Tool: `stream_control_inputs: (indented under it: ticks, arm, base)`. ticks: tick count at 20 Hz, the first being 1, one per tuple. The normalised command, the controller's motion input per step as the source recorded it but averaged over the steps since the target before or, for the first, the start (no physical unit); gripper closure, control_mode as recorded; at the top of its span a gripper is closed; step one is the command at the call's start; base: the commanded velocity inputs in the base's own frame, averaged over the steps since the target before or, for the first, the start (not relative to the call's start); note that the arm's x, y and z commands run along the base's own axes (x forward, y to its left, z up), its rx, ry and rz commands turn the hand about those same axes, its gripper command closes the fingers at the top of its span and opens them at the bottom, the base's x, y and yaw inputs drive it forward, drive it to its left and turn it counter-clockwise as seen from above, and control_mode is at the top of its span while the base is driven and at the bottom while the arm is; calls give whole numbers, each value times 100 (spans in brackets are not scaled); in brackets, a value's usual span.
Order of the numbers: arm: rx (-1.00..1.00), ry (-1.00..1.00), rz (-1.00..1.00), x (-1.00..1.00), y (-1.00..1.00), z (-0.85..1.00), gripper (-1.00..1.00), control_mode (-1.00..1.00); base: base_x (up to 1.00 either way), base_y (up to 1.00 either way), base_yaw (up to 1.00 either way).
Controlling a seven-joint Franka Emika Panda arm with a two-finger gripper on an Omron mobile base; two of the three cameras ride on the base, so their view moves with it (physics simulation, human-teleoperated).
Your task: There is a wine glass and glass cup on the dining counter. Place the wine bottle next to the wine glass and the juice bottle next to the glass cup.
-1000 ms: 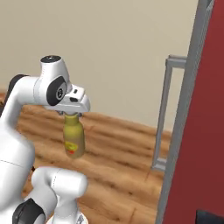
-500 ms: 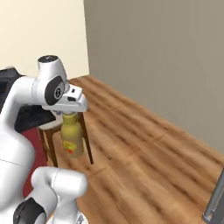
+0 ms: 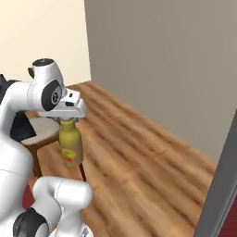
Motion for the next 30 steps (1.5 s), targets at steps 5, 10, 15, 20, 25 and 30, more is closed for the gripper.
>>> stream_control_inputs:
  ticks: [5,10,15,20,25,30]
  arm:
    - [0,0,0,0,0,0,100,100]
    - [0,0,0,0,0,0,100,100]
    - [0,0,0,0,0,0,100,100]
    - [0,0,0,0,0,0,100,100]
    - [0,0,0,0,0,0,100,100]
    - [0,0,0,0,0,0,100,100]
  base:
    - [72,-38,0]
    - [78,-22,12]
    - [84,-8,22]
    - [84,-10,18]
    - [84,-13,13]
    - [83,-11,14]
